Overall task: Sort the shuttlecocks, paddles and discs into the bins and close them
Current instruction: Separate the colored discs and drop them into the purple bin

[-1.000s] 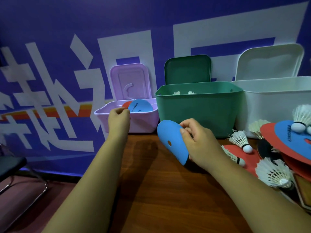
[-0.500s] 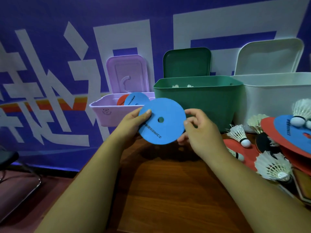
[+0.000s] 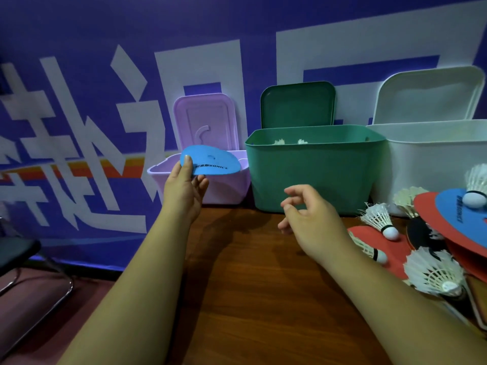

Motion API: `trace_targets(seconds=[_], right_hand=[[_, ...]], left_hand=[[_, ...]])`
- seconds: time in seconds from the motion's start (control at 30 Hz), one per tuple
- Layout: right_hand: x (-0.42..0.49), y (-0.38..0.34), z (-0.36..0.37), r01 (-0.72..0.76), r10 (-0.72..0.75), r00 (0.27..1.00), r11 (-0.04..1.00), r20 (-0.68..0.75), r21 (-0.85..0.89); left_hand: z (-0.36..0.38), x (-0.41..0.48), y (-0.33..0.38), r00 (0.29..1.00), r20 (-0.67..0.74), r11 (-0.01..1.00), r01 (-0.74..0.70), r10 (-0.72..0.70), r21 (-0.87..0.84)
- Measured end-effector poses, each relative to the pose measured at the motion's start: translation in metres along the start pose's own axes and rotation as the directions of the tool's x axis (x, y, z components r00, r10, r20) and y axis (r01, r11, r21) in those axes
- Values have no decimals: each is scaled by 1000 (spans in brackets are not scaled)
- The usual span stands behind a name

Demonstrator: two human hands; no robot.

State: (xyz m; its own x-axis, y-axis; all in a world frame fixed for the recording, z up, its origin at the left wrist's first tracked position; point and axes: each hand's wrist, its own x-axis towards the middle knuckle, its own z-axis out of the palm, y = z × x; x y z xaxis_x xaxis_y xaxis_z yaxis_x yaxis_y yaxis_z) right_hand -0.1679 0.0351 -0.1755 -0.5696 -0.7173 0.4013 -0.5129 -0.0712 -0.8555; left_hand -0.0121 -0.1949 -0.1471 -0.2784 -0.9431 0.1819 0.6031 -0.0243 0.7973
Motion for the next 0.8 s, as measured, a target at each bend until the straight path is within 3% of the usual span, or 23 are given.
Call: trace_targets(seconds=[0.1, 0.2, 0.33, 0.43, 0.5, 0.63, 0.73, 0.8], right_hand=[[0, 2, 0, -1, 1, 1000, 1000, 16, -13], [1, 4, -1, -2, 3, 1000, 999, 24, -40], [2, 2, -3, 12, -11, 1000, 998, 21, -61], [2, -4, -6, 41, -41, 999, 999, -13, -25], [0, -8, -11, 88, -89, 995, 996, -47, -15], [-1, -14, -25, 150, -162, 980, 983, -115, -106], [4, -22, -47, 112, -147, 970, 977, -195, -182], [3, -28, -69, 56, -106, 963, 979, -248, -197]], left_hand=[[8, 15, 1, 1000, -15, 993, 22, -24, -115], [10, 22, -7, 998, -50, 992, -26, 33, 120], [8, 6, -21, 961, -229, 836, -4, 155, 548], [16, -13, -36, 986, 14, 659, -122, 166, 742], [24, -31, -49, 977, 191, 561, -209, 92, 801], [39, -53, -70, 877, 470, 375, -404, -101, 835], [57, -69, -72, 796, 555, 325, -472, -243, 819], [73, -82, -72, 717, 574, 396, -430, -396, 811]])
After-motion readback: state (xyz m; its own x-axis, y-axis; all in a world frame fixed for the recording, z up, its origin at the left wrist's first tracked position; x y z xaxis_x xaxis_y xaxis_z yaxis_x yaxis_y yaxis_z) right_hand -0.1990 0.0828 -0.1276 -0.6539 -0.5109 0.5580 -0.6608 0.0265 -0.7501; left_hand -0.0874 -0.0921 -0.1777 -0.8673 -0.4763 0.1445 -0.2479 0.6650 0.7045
